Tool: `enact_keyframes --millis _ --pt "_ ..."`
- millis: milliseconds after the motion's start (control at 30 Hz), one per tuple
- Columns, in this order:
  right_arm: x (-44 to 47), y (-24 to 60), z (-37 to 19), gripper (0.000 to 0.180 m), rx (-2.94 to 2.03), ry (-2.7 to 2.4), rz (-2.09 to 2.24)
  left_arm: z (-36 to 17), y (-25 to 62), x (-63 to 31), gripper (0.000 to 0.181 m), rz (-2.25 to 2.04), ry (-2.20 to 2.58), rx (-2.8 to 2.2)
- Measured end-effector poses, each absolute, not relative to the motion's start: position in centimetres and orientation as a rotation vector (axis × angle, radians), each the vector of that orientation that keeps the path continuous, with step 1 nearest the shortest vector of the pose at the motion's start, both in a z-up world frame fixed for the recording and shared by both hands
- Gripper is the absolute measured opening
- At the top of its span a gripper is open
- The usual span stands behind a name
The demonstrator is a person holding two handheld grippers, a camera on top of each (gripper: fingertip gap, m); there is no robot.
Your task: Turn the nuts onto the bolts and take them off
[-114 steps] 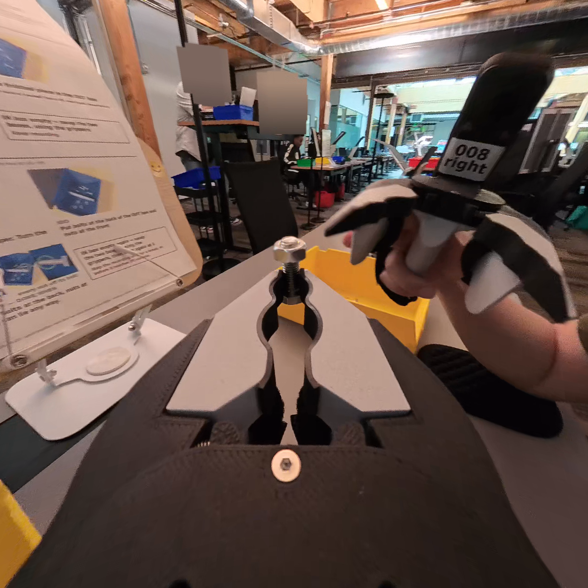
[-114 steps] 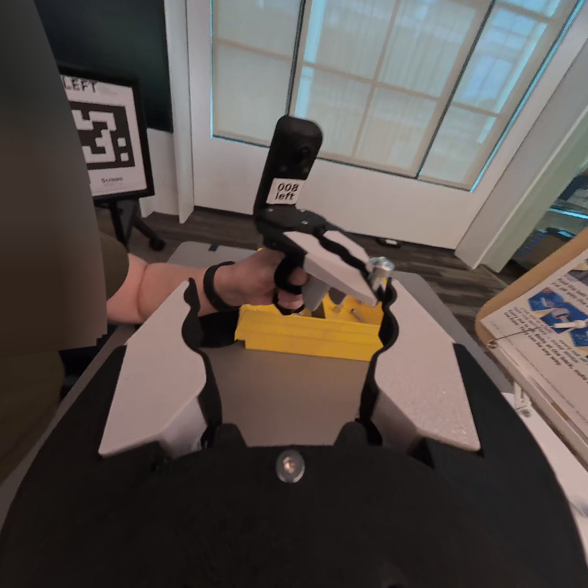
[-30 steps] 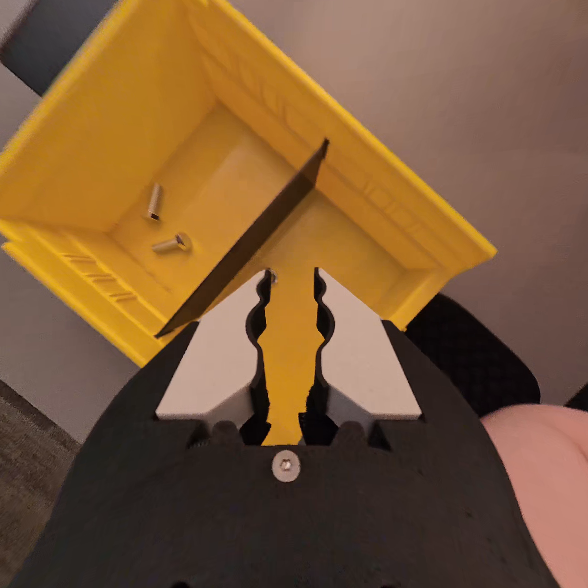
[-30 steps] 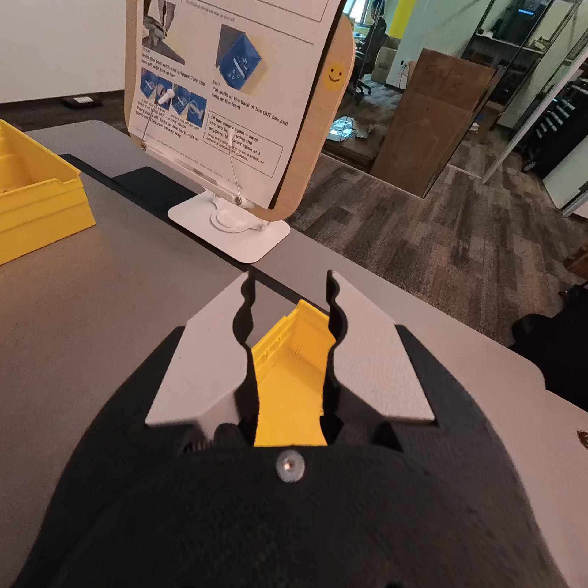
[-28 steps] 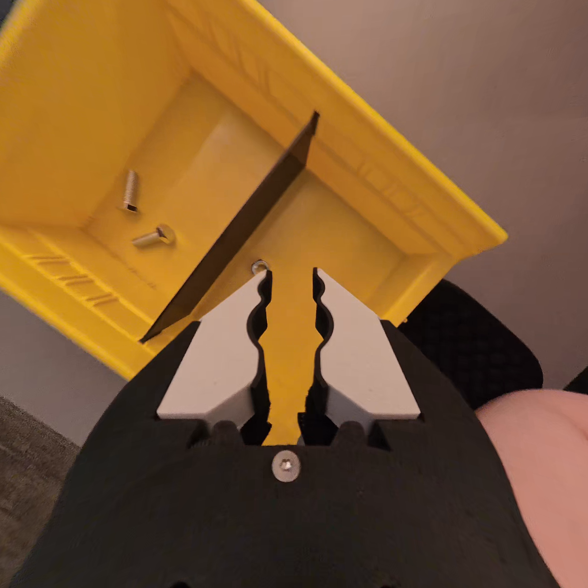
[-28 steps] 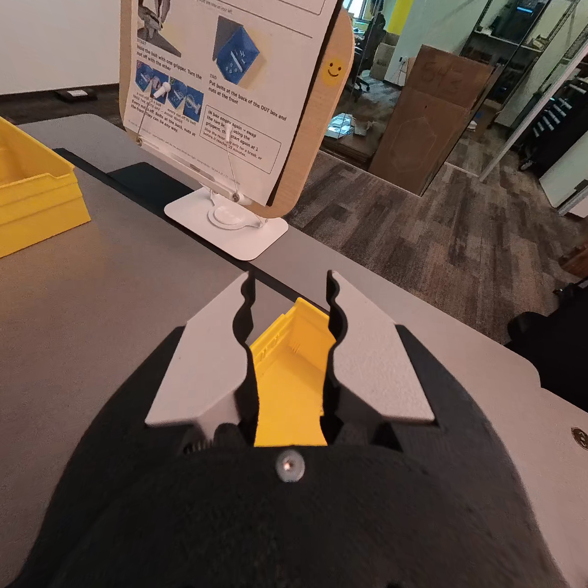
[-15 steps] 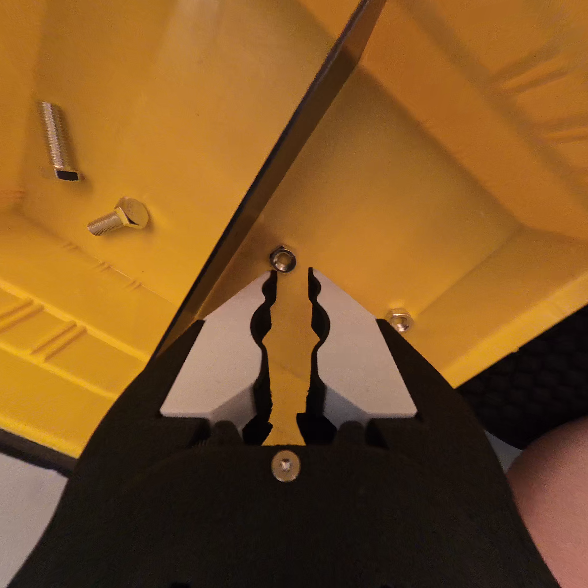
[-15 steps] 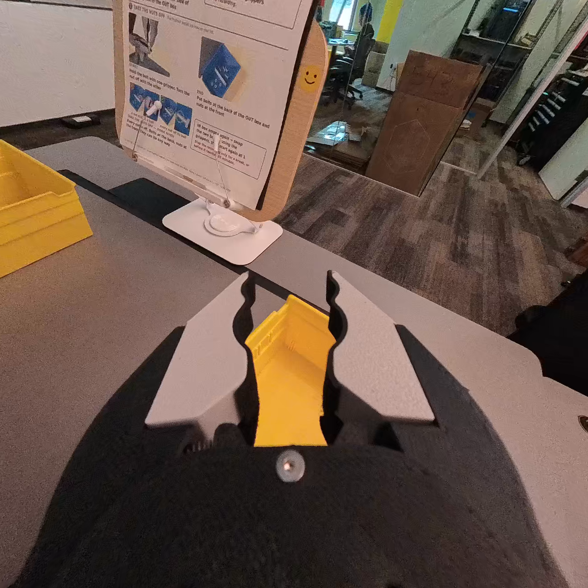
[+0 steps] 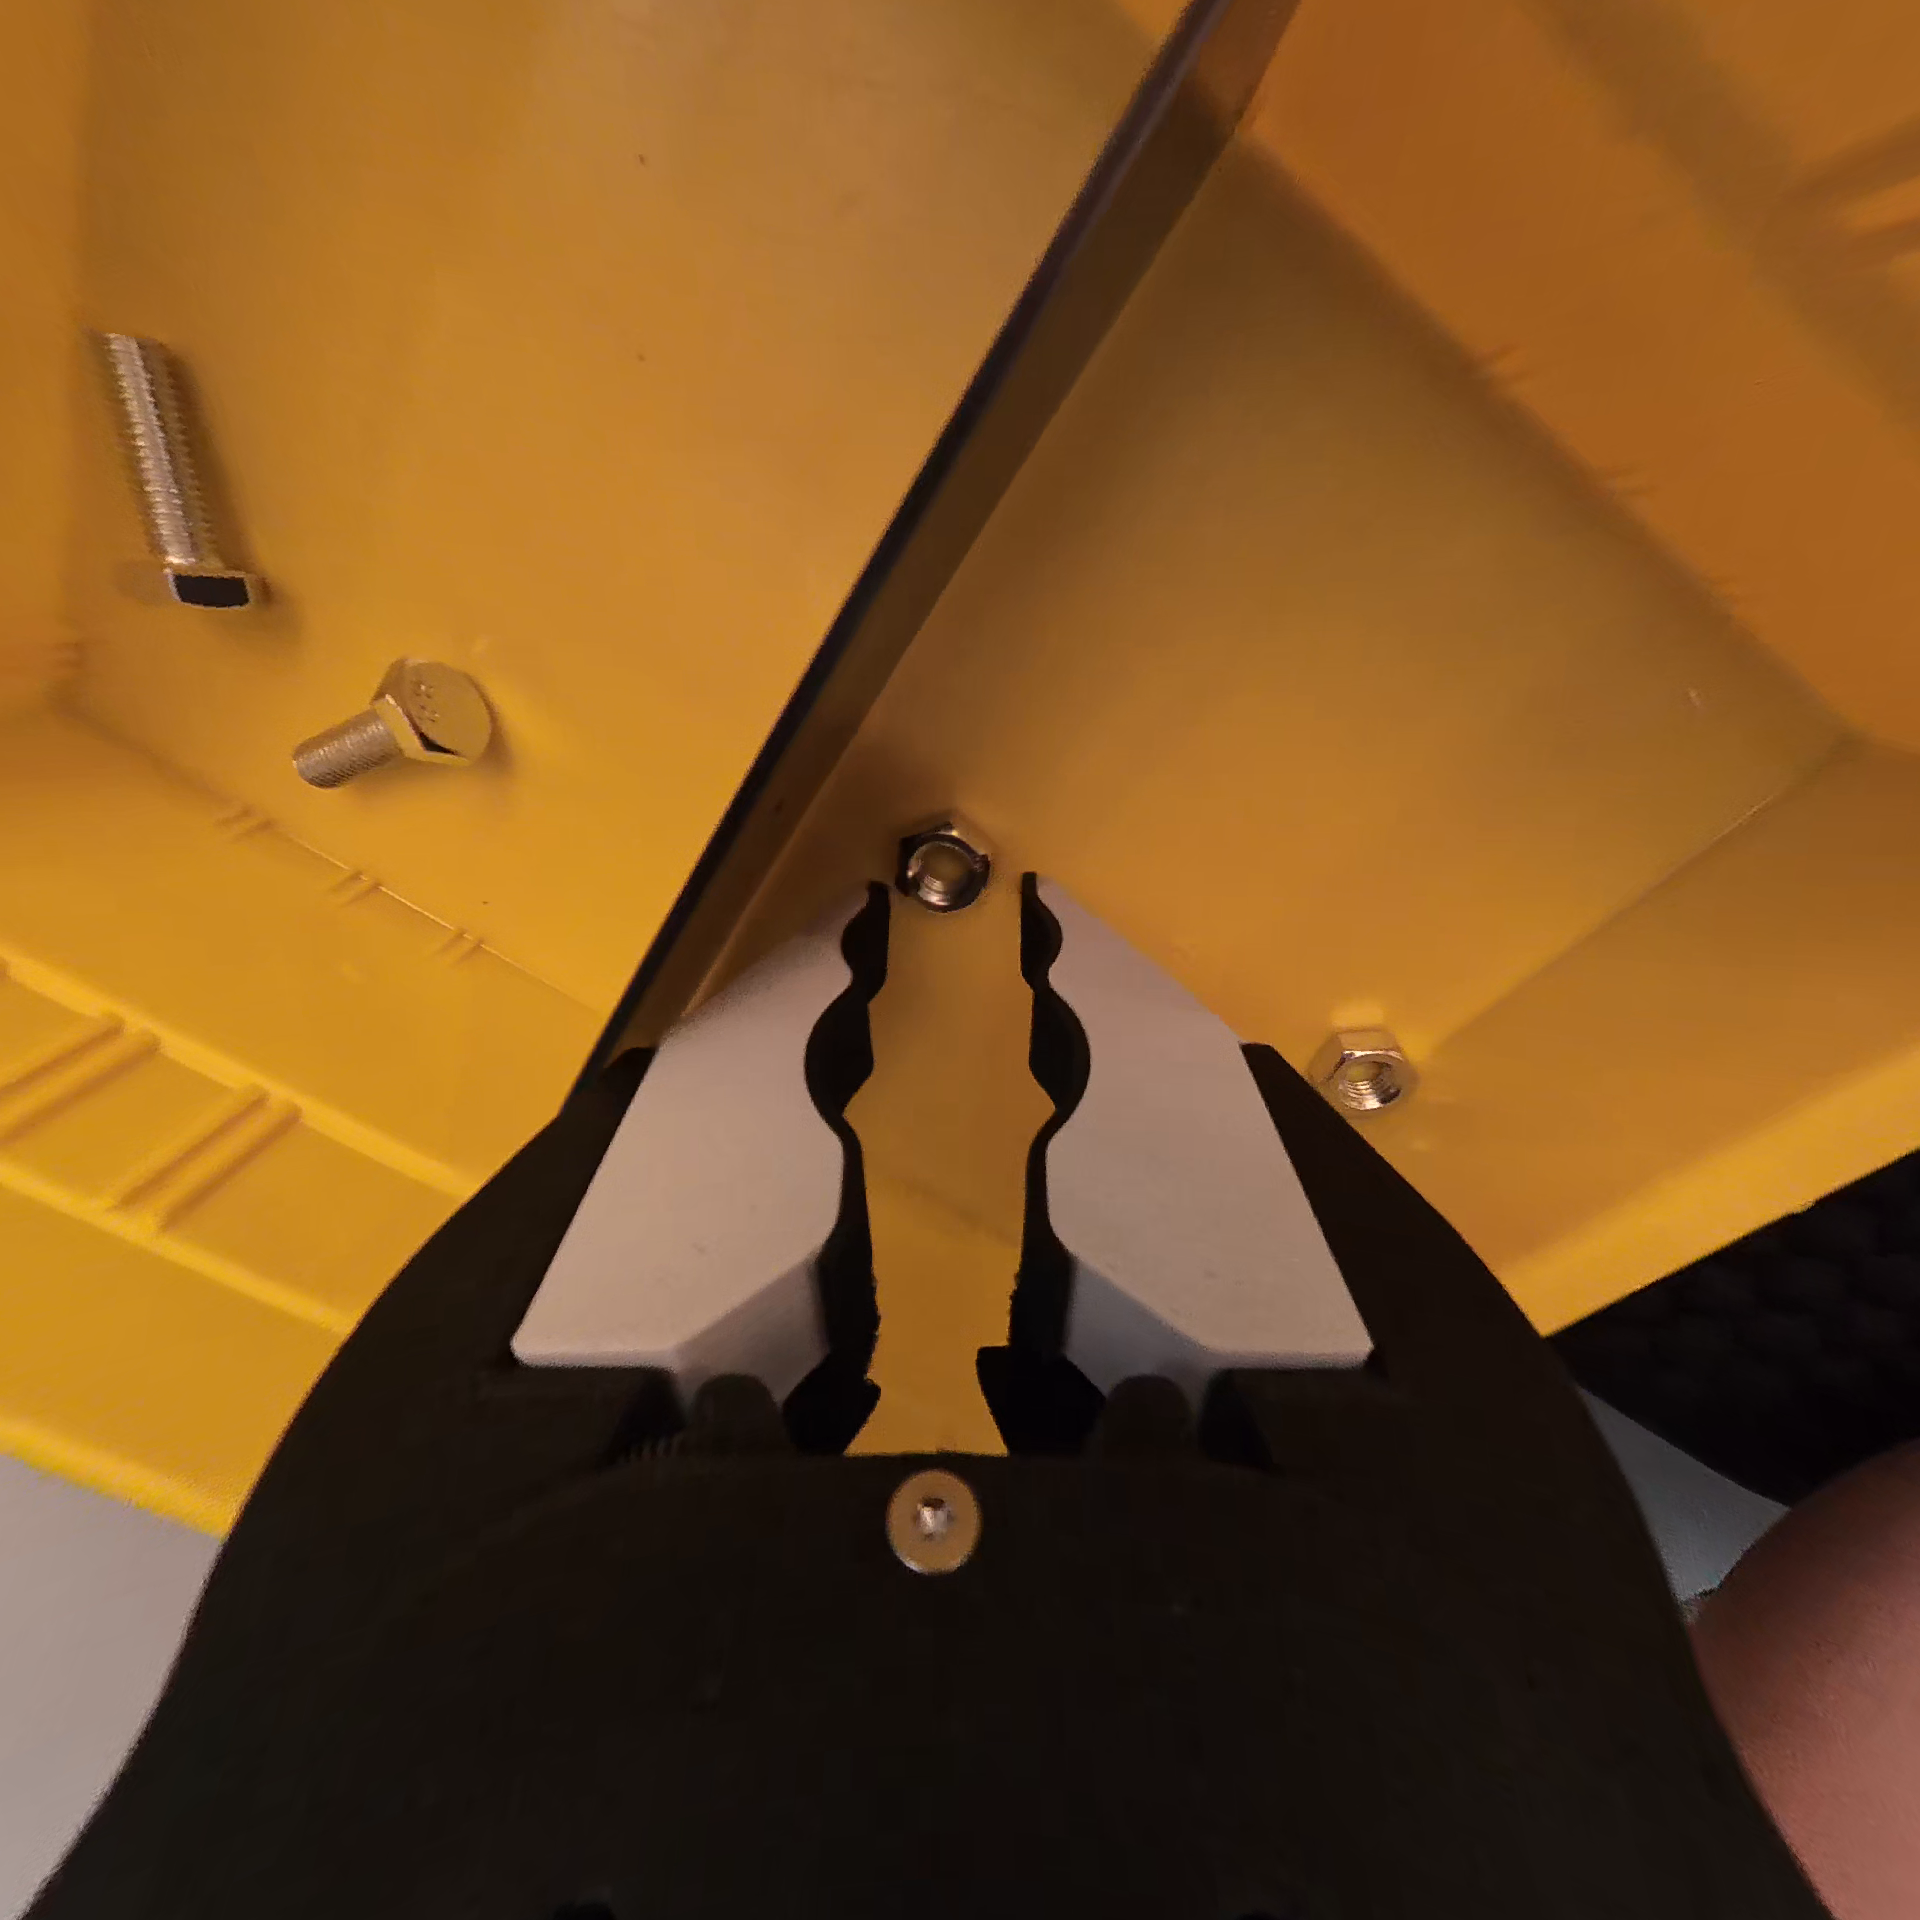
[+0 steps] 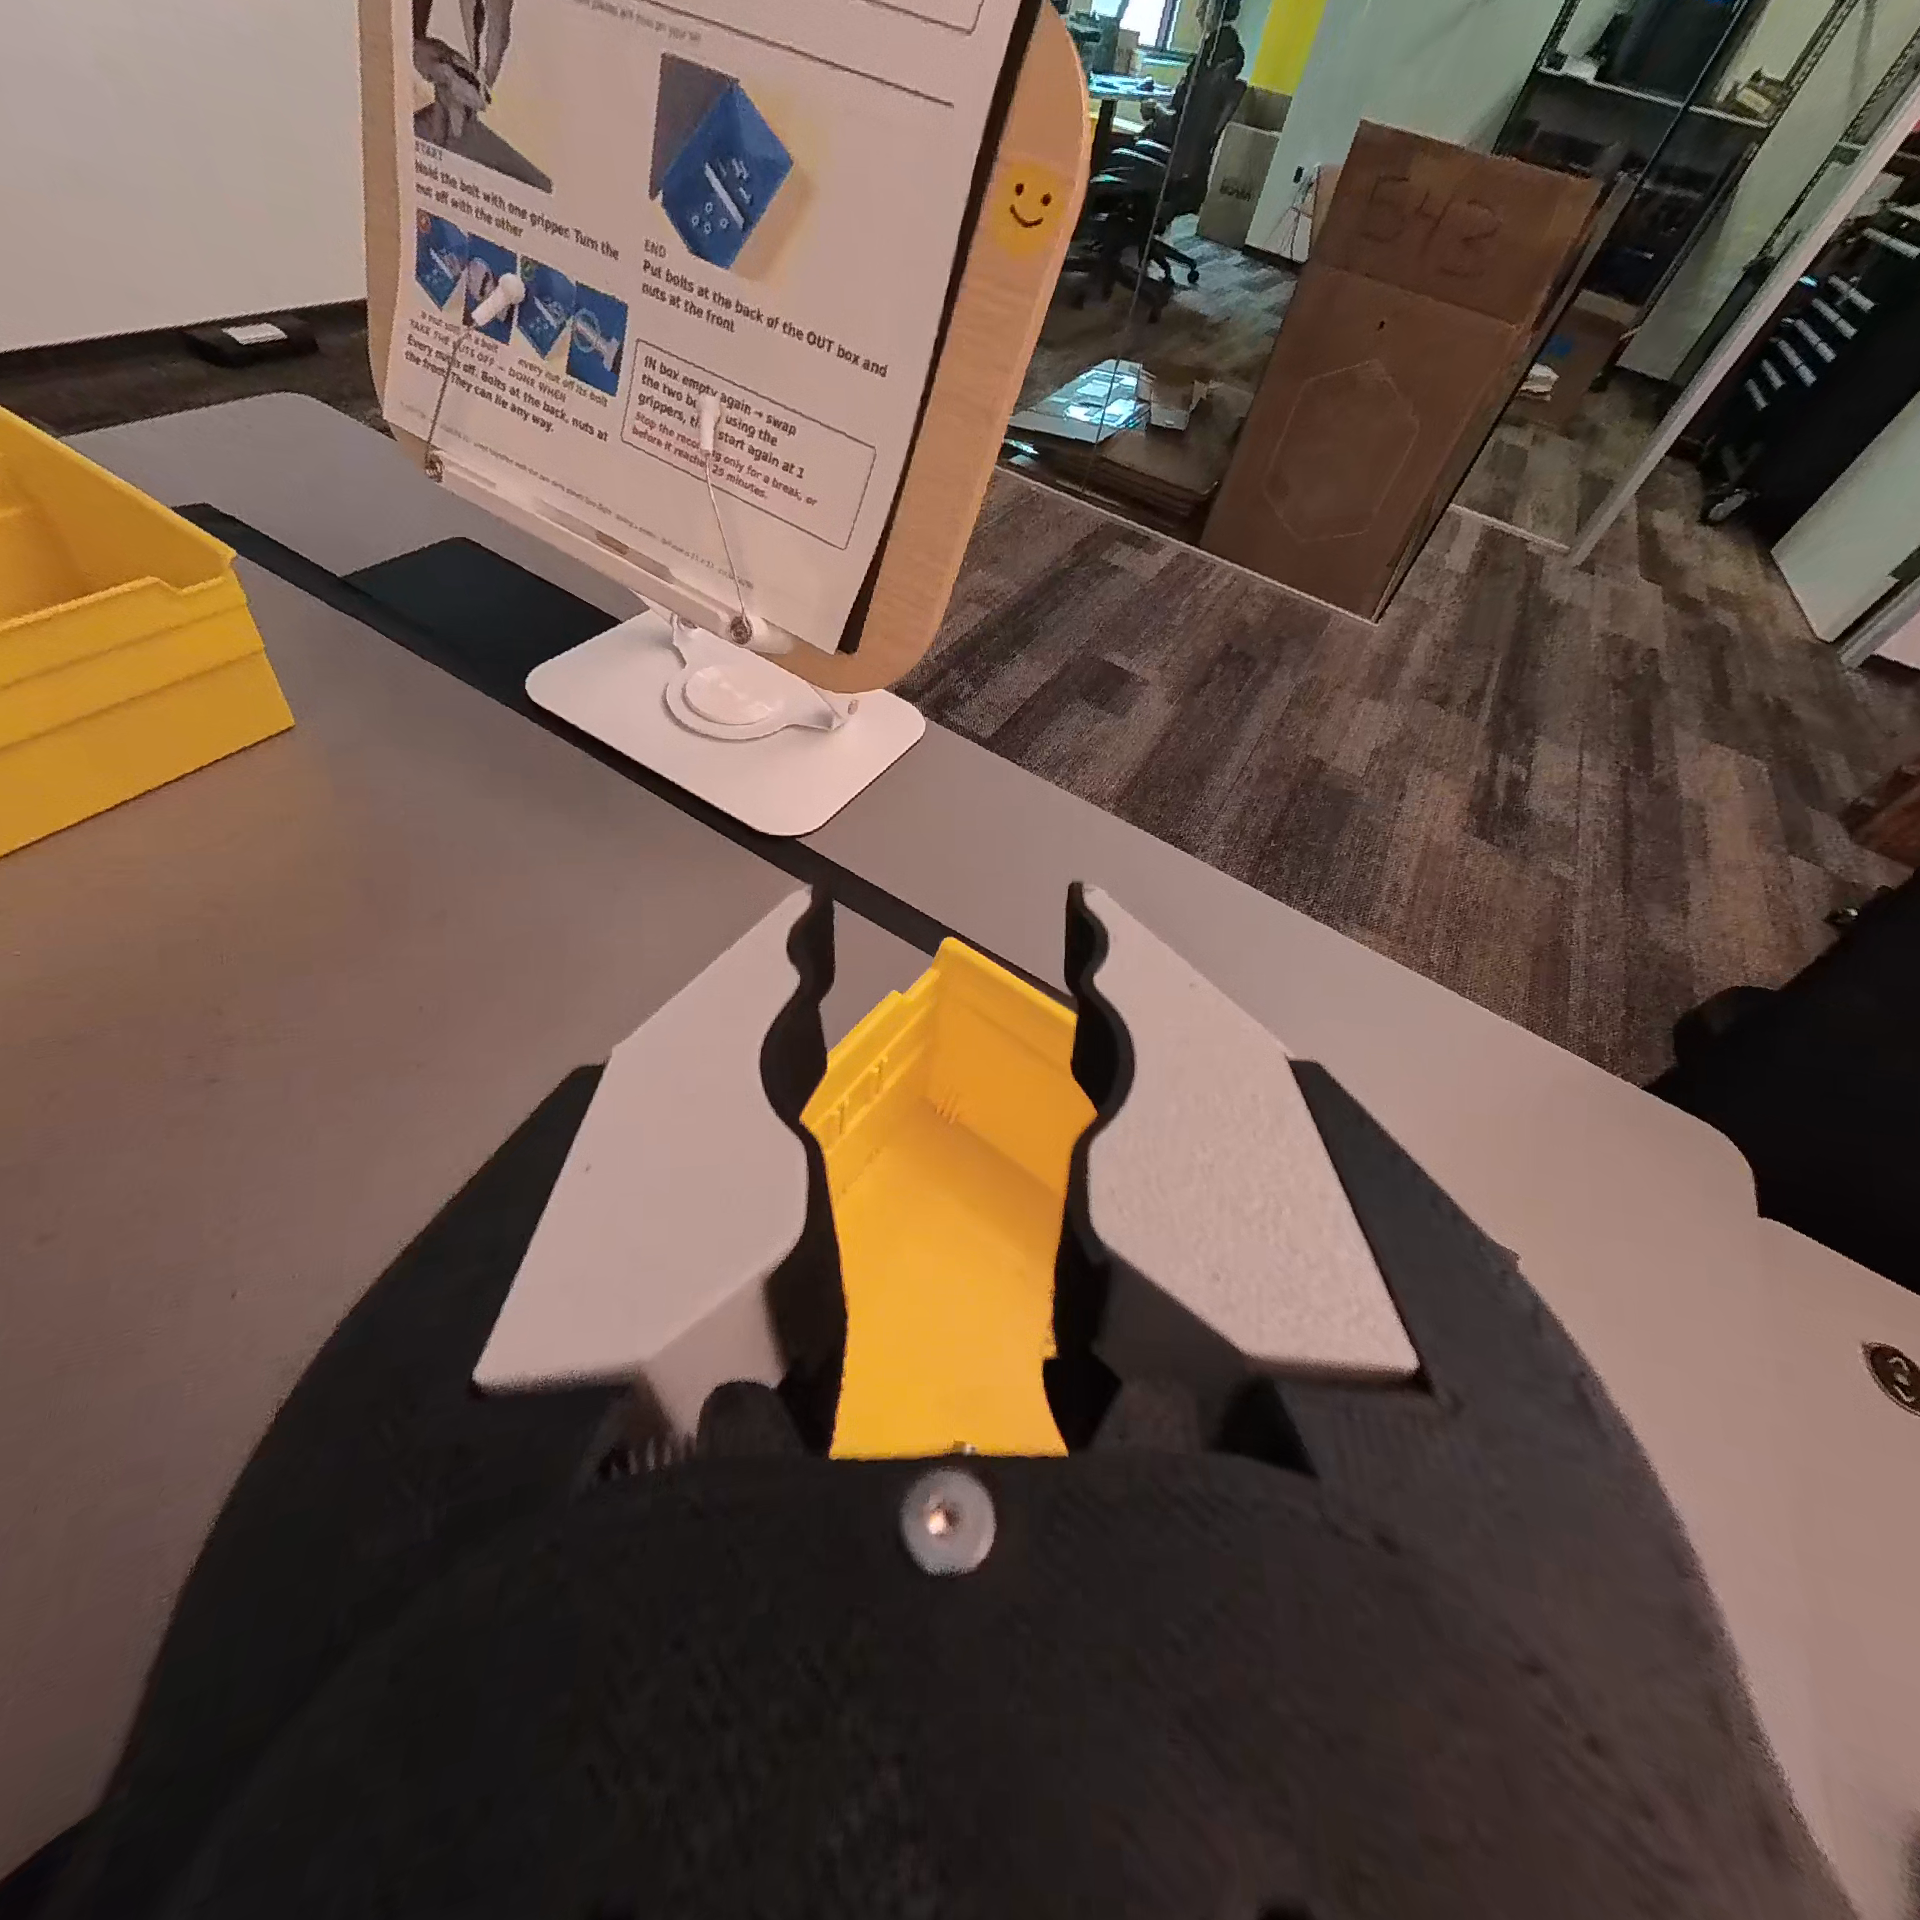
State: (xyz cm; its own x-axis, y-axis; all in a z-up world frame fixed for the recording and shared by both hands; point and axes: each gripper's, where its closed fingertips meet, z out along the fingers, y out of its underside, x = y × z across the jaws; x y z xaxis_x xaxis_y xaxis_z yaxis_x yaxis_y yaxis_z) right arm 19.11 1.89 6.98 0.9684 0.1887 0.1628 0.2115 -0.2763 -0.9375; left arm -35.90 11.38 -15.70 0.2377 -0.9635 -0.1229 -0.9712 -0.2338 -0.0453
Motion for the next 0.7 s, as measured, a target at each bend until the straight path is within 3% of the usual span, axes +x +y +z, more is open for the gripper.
enact_keyframes --millis 33,400,567,700 --pt "19.1 1.9 6.9 0.044 -1.865 -0.294 -0.027 -15.8 11.3 -35.8 0.022 0.098 1.877 -2.382" --pt "19.0 2.0 6.3 0.044 -1.891 -0.312 -0.033 -14.6 9.9 -35.5 0.016 0.140 1.975 -2.354" --pt "19.2 2.0 6.2 0.044 -1.900 -0.312 -0.047 -9.0 9.4 -33.4 0.016 0.227 1.856 -2.227" --pt "19.0 2.1 6.3 0.044 -1.897 -0.321 -0.055 -4.2 4.5 -24.9 0.016 -0.101 1.931 -1.913"
